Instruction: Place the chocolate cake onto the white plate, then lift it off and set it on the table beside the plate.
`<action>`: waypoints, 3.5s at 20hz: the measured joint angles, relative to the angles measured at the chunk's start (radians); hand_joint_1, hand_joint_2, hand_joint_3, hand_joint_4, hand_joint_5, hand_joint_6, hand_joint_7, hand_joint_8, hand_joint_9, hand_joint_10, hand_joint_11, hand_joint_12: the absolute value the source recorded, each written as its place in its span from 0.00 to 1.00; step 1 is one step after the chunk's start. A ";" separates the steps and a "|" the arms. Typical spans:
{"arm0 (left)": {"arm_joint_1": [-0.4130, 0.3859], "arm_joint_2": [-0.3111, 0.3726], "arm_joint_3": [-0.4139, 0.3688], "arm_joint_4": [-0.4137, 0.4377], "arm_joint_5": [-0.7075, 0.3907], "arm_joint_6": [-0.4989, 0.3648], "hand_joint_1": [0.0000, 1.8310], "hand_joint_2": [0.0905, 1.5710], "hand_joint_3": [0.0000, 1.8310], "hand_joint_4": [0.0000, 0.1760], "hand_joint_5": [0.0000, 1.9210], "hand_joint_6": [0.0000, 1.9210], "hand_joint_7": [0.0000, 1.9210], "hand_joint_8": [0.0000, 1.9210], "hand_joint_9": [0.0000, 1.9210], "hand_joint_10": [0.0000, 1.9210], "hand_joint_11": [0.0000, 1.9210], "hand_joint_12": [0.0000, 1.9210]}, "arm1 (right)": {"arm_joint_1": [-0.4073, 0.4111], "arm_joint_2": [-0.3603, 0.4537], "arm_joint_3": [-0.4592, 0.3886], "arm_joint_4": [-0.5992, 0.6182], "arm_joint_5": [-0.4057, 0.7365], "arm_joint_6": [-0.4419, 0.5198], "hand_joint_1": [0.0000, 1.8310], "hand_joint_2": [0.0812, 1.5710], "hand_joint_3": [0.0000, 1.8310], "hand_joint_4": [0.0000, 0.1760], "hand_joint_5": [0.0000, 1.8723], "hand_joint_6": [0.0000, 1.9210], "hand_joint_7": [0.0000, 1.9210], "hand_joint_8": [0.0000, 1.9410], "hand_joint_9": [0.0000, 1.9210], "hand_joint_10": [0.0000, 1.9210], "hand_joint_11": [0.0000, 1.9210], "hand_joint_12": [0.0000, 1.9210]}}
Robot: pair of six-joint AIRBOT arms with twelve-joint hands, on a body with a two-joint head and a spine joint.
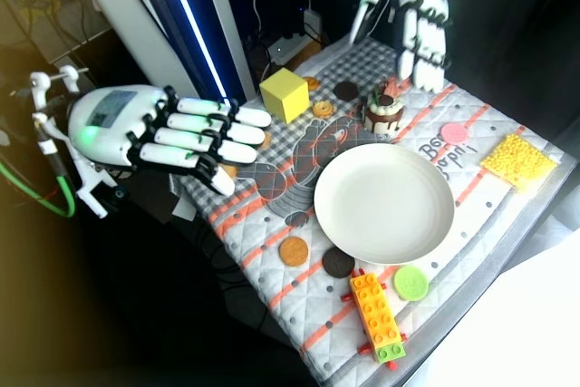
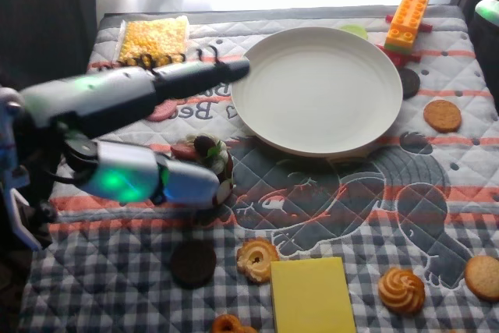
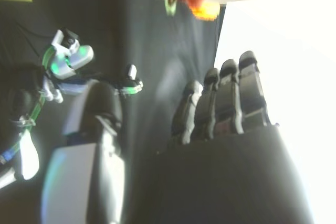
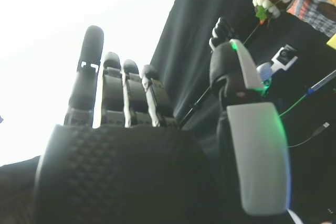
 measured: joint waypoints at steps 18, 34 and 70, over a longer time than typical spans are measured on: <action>-0.032 -0.150 0.107 0.104 0.247 0.003 0.68 0.87 0.00 0.00 0.21 0.82 0.22 0.92 0.25 0.93 0.22 0.92 | -0.019 -0.022 0.005 0.012 -0.010 0.011 0.30 0.82 0.00 0.00 0.00 0.00 0.00 0.00 0.02 0.01 0.00 0.53; -0.226 -0.324 0.252 -0.018 0.252 0.113 0.71 0.87 0.00 0.00 0.21 0.93 0.13 0.93 0.26 0.92 0.22 0.87 | -0.019 -0.022 0.010 0.021 -0.011 0.014 0.31 0.81 0.00 0.10 0.00 0.00 0.00 0.00 0.00 0.00 0.00 0.46; -0.033 -0.134 0.110 -0.241 -0.088 0.083 0.53 0.74 0.00 0.05 0.10 0.01 0.07 0.01 0.08 0.02 0.00 0.53 | 0.058 -0.052 0.102 -0.020 -0.150 0.123 0.43 0.77 0.00 0.00 0.01 0.00 0.04 0.00 0.03 0.14 0.00 0.64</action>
